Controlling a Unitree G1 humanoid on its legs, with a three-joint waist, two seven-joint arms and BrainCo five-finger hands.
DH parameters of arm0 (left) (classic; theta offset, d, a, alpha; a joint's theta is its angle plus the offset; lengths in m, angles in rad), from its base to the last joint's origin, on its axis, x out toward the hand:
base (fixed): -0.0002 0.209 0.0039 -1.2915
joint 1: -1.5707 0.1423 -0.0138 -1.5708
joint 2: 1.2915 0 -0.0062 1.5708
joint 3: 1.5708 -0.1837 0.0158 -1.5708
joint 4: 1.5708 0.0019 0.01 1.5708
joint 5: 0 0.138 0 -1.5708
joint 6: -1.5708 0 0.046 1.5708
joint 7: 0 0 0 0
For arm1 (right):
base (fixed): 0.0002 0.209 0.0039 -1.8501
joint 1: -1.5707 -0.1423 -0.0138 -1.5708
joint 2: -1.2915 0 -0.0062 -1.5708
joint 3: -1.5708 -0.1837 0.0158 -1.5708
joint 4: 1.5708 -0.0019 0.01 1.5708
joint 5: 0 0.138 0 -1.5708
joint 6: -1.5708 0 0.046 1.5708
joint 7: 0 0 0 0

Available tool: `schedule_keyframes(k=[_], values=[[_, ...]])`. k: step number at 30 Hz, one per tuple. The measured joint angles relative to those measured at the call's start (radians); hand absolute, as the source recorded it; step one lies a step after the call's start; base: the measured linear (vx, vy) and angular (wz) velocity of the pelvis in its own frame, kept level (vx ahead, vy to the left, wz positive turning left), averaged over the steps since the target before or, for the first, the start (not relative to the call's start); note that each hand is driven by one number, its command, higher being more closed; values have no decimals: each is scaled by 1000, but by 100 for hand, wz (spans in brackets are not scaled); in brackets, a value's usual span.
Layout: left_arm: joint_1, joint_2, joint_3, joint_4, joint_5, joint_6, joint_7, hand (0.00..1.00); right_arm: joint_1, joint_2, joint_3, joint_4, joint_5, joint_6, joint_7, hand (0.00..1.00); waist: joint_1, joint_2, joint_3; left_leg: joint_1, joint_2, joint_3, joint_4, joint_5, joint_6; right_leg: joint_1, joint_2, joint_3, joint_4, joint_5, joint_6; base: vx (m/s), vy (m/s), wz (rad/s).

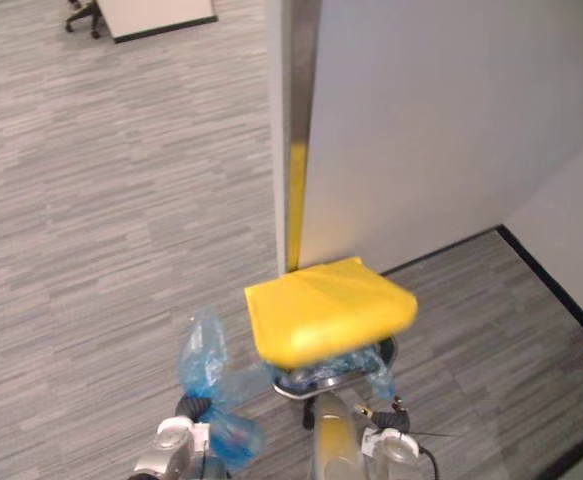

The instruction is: Gather rubbish on tea table into small bin, then transfer packed bag to large trash can.

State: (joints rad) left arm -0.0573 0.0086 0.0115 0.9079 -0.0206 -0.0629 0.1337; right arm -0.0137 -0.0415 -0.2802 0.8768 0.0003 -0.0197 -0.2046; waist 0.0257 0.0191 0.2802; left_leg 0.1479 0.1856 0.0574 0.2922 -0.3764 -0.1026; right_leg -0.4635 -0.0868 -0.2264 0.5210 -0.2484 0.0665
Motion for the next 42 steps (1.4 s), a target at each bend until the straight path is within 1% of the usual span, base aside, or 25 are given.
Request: schedule_keyframes(k=[6,8,9,10,12,14,15,16,17,18,19,21,22,23,24,25,26,29,30,32,33,34,35,36,42], values=[[-9,21,-5,-54,0,-15,-2,100,-27,-22,40,42,0,-3,10,0,-20,22,-19,-26,49,-43,-125,73,-11,6,34,-49,-77,-2,2,-10,-144,41],[-8,23,-10,-56,0,-16,-3,100,-40,-43,87,50,0,-3,13,0,-19,34,-29,-46,67,-67,-143,39,16,2,49,-57,-93,0,4,-127,-114,37],[-6,28,-10,-60,0,-16,-4,100,-58,-49,119,55,-1,4,15,0,-18,25,-35,-48,65,-96,-169,31,-22,-12,55,-37,-86,5,-7,-158,-94,34],[-4,39,-10,-62,0,-16,-5,100,-60,-46,141,55,-1,5,16,0,-17,15,-43,-47,62,-111,-189,33,-22,-15,56,-34,-94,10,-14,-166,-135,34],[17,51,-10,-85,0,-16,-4,100,-70,-37,201,45,-1,6,21,0,-16,11,-66,-61,71,-153,-236,44,7,-23,68,-44,-123,16,-8,-108,-144,32],[36,68,-9,-115,0,-17,-3,100,-125,-36,248,32,-1,6,27,0,-9,-5,-76,-77,72,-180,-270,50,8,-49,69,-51,-147,24,-18,-128,-146,13],[38,70,-16,-129,-1,-17,-2,100,-198,-50,257,-7,0,4,20,0,5,-16,-77,-214,27,-174,-47,50,-5,-71,69,-41,-200,52,9,-127,-31,-10],[42,61,-27,-156,-1,-19,-1,100,-241,-74,269,-48,0,-1,16,0,9,-9,-74,-280,17,-131,40,50,27,-83,79,-36,-204,68,26,-136,-31,-10],[51,59,-32,-171,-2,-20,0,100,-272,-87,275,-62,1,-2,11,0,14,-10,-75,-277,27,-121,29,30,38,-98,84,-26,-188,71,19,-108,-62,-9],[60,54,-36,-180,-2,-21,0,100,-320,-106,276,-70,1,-4,5,0,21,-12,-71,-257,27,-126,-12,11,-4,-108,89,-29,-184,82,2,-107,-96,-8],[58,54,-47,-182,-5,-21,2,100,-384,-134,281,-70,2,-9,-1,0,30,-21,-65,-252,29,-124,-37,22,-15,-108,92,-28,-197,92,-3,-103,-146,2],[65,55,-51,-192,-18,-23,14,100,-457,-169,288,-71,4,-10,-9,0,34,-22,-64,-251,37,-138,-77,36,9,-102,101,-38,-233,100,16,-72,-165,19],[78,58,-53,-211,-32,-38,21,100,-514,-194,289,-71,21,-8,-12,0,39,-15,-50,-249,63,-157,-114,43,6,-143,112,16,-124,127,-52,-10,-171,79],[73,69,-49,-212,-45,-41,23,100,-538,-230,287,-69,43,-9,-16,0,16,-33,-35,-244,50,-179,-111,62,-51,-140,114,103,-95,96,-113,25,-184,76],[72,66,-49,-217,-52,-41,28,100,-558,-244,285,-64,46,-9,-17,0,31,-28,-36,-262,51,-179,-80,58,-71,-138,117,88,-116,94,-94,33,-80,61],[74,67,-49,-230,-63,-44,39,100,-594,-256,282,-60,63,-9,-29,0,35,-32,-34,-310,19,-175,15,48,-88,-119,118,66,-198,126,-51,-15,-88,2],[82,67,-51,-229,-66,-45,39,100,-622,-259,282,-59,84,-9,-37,0,36,-36,-31,-320,-17,-167,61,48,-71,-91,119,43,-270,144,-23,-43,-50,6],[80,66,-78,-243,-75,-51,39,100,-653,-288,282,-54,97,-8,-50,0,22,-29,-13,-273,-56,-105,17,28,-30,-61,124,24,-303,192,-40,-60,-36,29],[78,70,-78,-275,-80,-61,39,100,-668,-292,284,-54,118,-8,-53,0,25,-52,3,-269,-58,-100,0,25,-27,-61,124,28,-312,194,-40,-114,-24,10],[79,76,-86,-294,-82,-63,39,100,-692,-291,291,-54,129,-8,-53,0,32,-58,8,-285,-55,-95,3,25,-26,-57,135,29,-351,202,-26,-130,-37,-17],[76,74,-90,-304,-88,-65,38,100,-724,-293,296,-55,135,-8,-53,0,46,-39,26,-280,-33,-89,-25,31,-16,-81,143,56,-280,223,-82,-73,-36,-12],[74,77,-90,-306,-90,-65,39,100,-729,-296,296,-56,138,-8,-53,0,34,-42,33,-276,-39,-94,-33,34,-17,-89,138,94,-250,243,-114,-11,-29,21],[76,84,-92,-319,-99,-66,40,100,-733,-311,296,-56,142,-7,-53,0,19,-39,33,-271,-39,-101,-51,51,-43,-54,136,137,-295,236,-80,52,-22,20],[88,86,-101,-351,-103,-73,39,100,-754,-314,299,-59,157,-7,-52,0,35,-35,35,-268,-34,-115,-61,60,-40,-45,149,128,-326,254,-69,63,-35,5],[88,79,-200,-449,-136,-81,32,100,-773,-317,333,-58,157,3,-43,0,27,-29,39,-248,-14,-121,-68,68,-48,-8,173,120,-369,279,-60,32,-32,-7]])
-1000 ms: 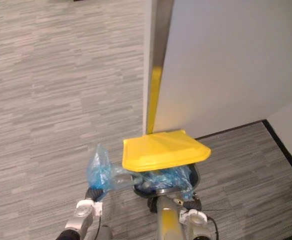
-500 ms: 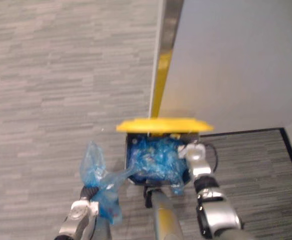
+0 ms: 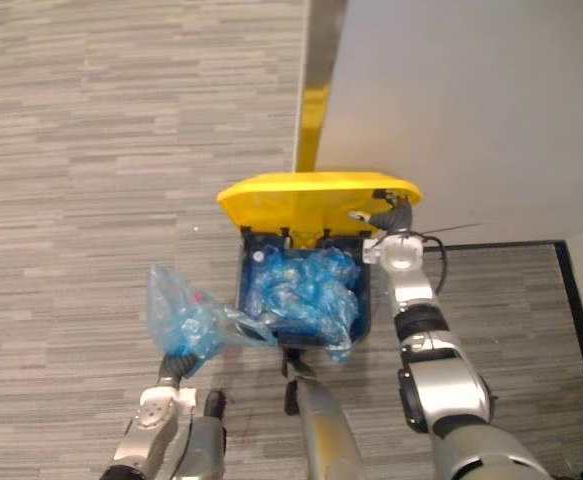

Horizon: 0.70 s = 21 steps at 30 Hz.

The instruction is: Gather rubbish on tea table into small bin, then transfer packed bag to large trash can.

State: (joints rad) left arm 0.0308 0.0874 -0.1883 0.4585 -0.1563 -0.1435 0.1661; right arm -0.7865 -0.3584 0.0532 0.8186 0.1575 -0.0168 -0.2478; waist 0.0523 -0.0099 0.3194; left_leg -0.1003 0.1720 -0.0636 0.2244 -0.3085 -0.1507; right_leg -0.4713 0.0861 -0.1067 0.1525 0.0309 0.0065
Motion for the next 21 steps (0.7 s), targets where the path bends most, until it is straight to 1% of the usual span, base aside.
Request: schedule_keyframes(k=[1,6,9,11,15,17,21], values=[[-1,-6,-13,-26,-4,-3,-6,100,0,-1,1,0,0,1,0,0,0,0,0,-1,0,1,2,5,-11,3,-1,0,-3,4,1,0,0,0],[-2,0,-51,-115,-27,-4,-15,100,-2,-4,3,0,0,5,0,0,-1,-1,1,-1,-15,9,7,5,-9,17,-15,5,-24,21,11,-13,51,0],[-19,12,-81,-195,-45,-5,-15,100,-9,-6,3,0,-1,5,0,0,-3,-1,1,-3,-22,10,10,5,-9,20,-20,8,-33,30,7,17,36,-1],[-57,12,-123,-266,-58,-13,-16,100,-10,-6,6,0,-1,6,3,0,-4,0,1,-5,-23,10,24,5,-9,28,-20,9,-40,35,3,31,25,-3],[-118,8,-185,-326,-63,-26,-20,100,-14,-6,14,-2,-1,5,12,0,-12,0,1,-4,-24,12,35,3,-9,37,-20,10,-46,38,2,0,0,0],[-135,9,-207,-348,-63,-30,-27,100,-21,-6,25,-2,-1,6,13,0,-14,0,1,-4,-25,17,39,-3,-2,37,-20,14,-47,39,3,13,19,-6],[-171,8,-254,-356,-63,-34,-37,100,-33,-6,32,-2,-1,6,19,0,-17,0,1,-4,-26,26,39,-5,0,36,-18,24,-53,45,9,18,19,-6]])
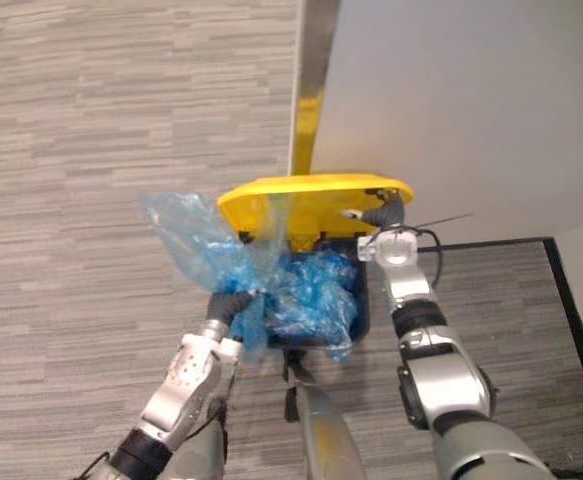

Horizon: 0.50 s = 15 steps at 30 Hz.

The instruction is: Gather rubbish on tea table into small bin, then transfer packed bag to large trash can.

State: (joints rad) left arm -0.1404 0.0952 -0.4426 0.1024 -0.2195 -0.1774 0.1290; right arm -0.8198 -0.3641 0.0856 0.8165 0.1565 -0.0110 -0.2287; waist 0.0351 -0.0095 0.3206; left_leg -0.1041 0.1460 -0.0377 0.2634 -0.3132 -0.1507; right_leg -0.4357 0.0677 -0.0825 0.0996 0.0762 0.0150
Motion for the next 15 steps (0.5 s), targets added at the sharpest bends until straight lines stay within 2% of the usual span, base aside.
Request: schedule_keyframes(k=[4,9,15], values=[[-88,-3,-43,0,2,0,5,100,-5,0,18,-12,0,0,2,0,-8,0,0,-2,-1,3,2,0,0,-4,0,5,0,2,0,17,13,-3],[-169,-11,-44,56,24,1,26,100,-41,0,35,-20,0,2,1,0,-24,2,4,-27,-2,13,11,-1,-1,-27,-2,14,-1,8,3,18,12,-4],[-262,-14,21,220,52,37,49,100,-89,-2,40,-63,-1,4,-10,0,-43,5,45,-72,-1,16,44,-12,-2,-57,-1,17,-4,21,1,13,8,-3]])
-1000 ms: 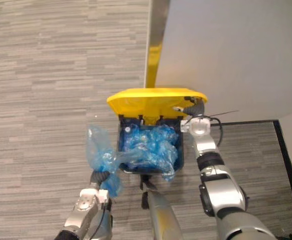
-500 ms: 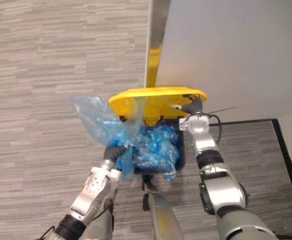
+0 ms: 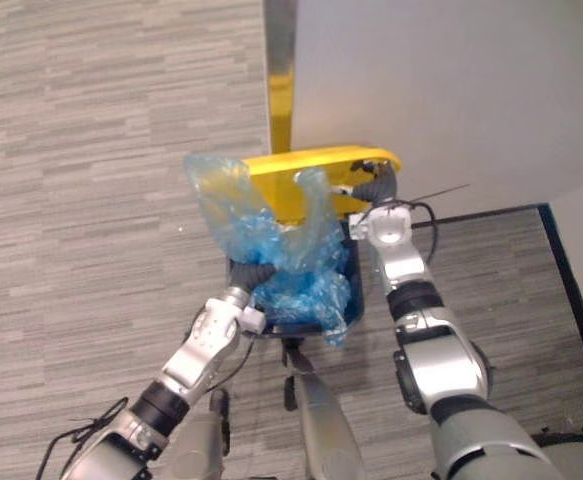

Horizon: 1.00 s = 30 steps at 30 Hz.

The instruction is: Gather rubbish on tea table into small bin, then transfer packed bag to large trash can.

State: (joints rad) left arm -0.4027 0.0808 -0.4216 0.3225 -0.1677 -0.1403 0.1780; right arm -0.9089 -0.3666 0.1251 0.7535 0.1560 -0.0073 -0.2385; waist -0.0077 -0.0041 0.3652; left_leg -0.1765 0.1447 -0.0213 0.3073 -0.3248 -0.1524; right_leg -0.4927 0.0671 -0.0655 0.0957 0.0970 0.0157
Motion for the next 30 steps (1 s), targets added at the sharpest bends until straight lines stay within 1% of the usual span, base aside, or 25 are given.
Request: schedule_keyframes(k=[1,2,3,4,6,8,9,10,11,13,14,15,17,18,19,21,23,25,27,30], values=[[-26,2,14,41,11,2,15,100,-18,-1,0,-1,0,0,0,0,-2,0,24,-9,1,-2,14,-2,-2,0,1,-1,-1,3,0,0,0,0],[-36,3,20,56,14,3,17,100,-24,-1,0,-1,0,0,0,0,-4,0,31,-15,2,-3,18,-2,-3,-1,1,-3,-2,4,0,2,-6,8],[-65,5,40,106,21,13,17,100,-35,-2,0,-8,0,0,-2,0,-8,-1,42,-35,2,-12,31,-5,-5,-13,0,-7,-8,10,4,-12,-9,9],[-70,5,42,114,23,17,17,100,-35,-3,0,-18,0,0,-3,0,-8,-2,44,-42,2,-13,32,-5,-5,-18,0,-7,-8,11,6,-6,-22,11],[-102,14,54,185,52,30,19,100,-46,-5,-2,-66,2,0,-9,0,-9,-3,53,-87,1,-15,50,-7,-11,-56,-1,-8,-9,19,10,0,0,0],[-118,19,54,226,67,40,21,100,-56,-5,-2,-75,2,0,-11,0,-12,-4,56,-103,2,-15,55,-7,-12,-69,-1,-9,-8,20,10,17,-4,0],[-132,22,55,252,74,42,23,100,-66,-5,-2,-77,3,0,-14,0,-14,-5,69,-102,2,-16,61,-7,-12,-68,-1,-10,-6,21,9,38,3,2],[-168,22,69,302,104,50,36,100,-77,-5,-4,-102,3,0,-22,0,-18,-8,96,-106,3,-17,67,-9,-14,-69,-2,-12,-2,21,9,34,8,2],[-180,23,73,318,111,52,36,100,-77,-5,-4,-112,3,0,-25,0,-20,-9,104,-109,2,-18,71,-9,-14,-70,-2,-12,-2,21,9,19,12,4],[-227,24,80,383,162,68,35,100,-78,-5,-4,-144,5,-1,-31,0,-27,-11,107,-157,0,-20,98,-17,-10,-107,-7,-14,11,21,10,9,4,6],[-255,24,79,426,194,76,35,0,-82,-1,-4,-154,8,-5,-35,0,-30,-12,109,-179,-4,-20,106,-19,-9,-131,-12,-14,21,22,10,27,-4,4],[-261,23,79,439,209,81,34,0,-84,3,-3,-154,11,-5,-36,0,-31,-12,110,-185,-4,-19,110,-19,-9,-137,-13,-14,24,22,10,43,-6,1],[-290,19,78,520,282,107,32,0,-86,34,-2,-154,15,-8,-37,0,-37,-18,122,-192,0,-18,115,-21,-13,-144,-11,-14,26,21,9,53,-1,-1],[-294,16,78,533,293,109,32,0,-87,38,-2,-155,17,-10,-37,0,-37,-18,122,-195,1,-17,115,-22,-14,-147,-11,-14,28,21,9,50,-1,2],[-304,7,78,558,342,119,29,0,-86,47,-2,-171,21,-11,-40,0,-37,-18,122,-206,0,-14,118,-22,-15,-164,-13,-14,42,15,2,48,-9,0],[-311,-5,79,584,393,138,14,0,-86,59,-2,-199,21,-11,-46,0,-36,-19,122,-218,1,-3,118,-23,-16,-183,-14,-11,50,13,3,55,-12,-4],[-315,-28,81,603,471,165,11,0,-84,71,2,-222,22,-11,-44,0,-38,-19,122,-222,4,14,116,-21,-18,-197,-14,-5,61,10,2,75,-7,-9],[-321,-44,81,604,507,177,10,0,-84,76,8,-232,23,-11,-41,0,-39,-19,122,-221,4,22,116,-20,-23,-204,-14,-1,71,6,2,73,-2,-8],[-329,-61,80,606,540,178,9,0,-84,83,19,-232,23,-11,-39,0,-39,-19,122,-212,3,32,113,-20,-23,-203,-14,5,77,4,3,79,2,-9],[-335,-66,80,606,541,178,10,0,-80,86,46,-233,22,-11,-24,0,-42,-19,122,-198,2,41,111,-19,-23,-191,-15,11,77,4,3,62,5,-5]])
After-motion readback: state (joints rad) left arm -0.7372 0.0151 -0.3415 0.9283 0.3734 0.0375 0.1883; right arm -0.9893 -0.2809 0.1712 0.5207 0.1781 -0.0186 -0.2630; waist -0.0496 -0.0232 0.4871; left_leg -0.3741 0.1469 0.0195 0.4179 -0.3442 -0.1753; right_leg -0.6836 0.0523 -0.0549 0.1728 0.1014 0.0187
